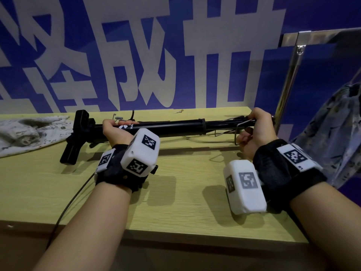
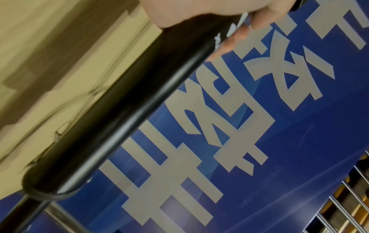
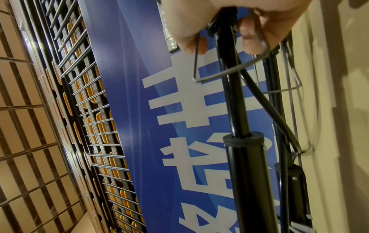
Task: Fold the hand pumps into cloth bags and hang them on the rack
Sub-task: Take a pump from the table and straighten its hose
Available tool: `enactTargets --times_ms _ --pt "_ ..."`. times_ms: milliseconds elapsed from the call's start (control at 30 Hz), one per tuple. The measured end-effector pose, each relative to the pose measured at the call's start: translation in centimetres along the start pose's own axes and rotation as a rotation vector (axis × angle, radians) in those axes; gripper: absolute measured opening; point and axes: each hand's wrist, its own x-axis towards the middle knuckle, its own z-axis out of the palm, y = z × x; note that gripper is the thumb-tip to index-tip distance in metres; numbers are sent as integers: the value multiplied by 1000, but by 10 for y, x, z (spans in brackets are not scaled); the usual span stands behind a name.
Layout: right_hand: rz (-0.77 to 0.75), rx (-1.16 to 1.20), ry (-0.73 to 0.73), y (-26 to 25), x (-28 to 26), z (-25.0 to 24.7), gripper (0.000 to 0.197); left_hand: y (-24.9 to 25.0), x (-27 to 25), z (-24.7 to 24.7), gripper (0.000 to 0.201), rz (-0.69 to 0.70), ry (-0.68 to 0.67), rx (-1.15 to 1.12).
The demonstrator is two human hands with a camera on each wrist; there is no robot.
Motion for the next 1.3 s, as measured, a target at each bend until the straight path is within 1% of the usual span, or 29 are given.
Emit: enactTargets --times_ms 100,167,300,400,433,533,600,700,800,967,1133,1233,1300 --pt "5 -10 -2 3 -2 1 63 0 -2 0 30 -23 3 16" --pt "5 -14 -16 5 -3 1 65 -1 -2 0 30 -24 10 16" --pt "10 -16 -50 8 -5 4 62 -6 -1 1 29 21 27 8" --pt "4 -74 -61 10 -7 4 81 -9 0 1 27 18 22 37" --pt "4 -84 -67 11 -7 4 82 -10 0 0 28 2 23 54" --pt "9 -99 -82 13 -6 5 70 -12 1 -1 32 -53 23 29" --pt "13 -104 -97 14 -5 5 68 -13 0 0 33 -61 21 45" --pt "26 -103 -110 15 -5 5 71 -16 -4 1 32 -60 29 82" --pt "22 -112 -109 17 -6 6 80 -18 -5 2 31 -85 37 78" --pt "-6 -107 -97 19 -1 5 71 -19 -6 2 32 -75 15 98" --pt "9 -95 -79 19 1 5 68 -22 -6 2 32 -86 -2 123" --pt "49 -69 -88 20 0 6 70 -24 -3 -1 32 -121 4 165" --pt "75 -47 -105 22 -3 9 78 -26 -4 -2 36 -151 10 228"
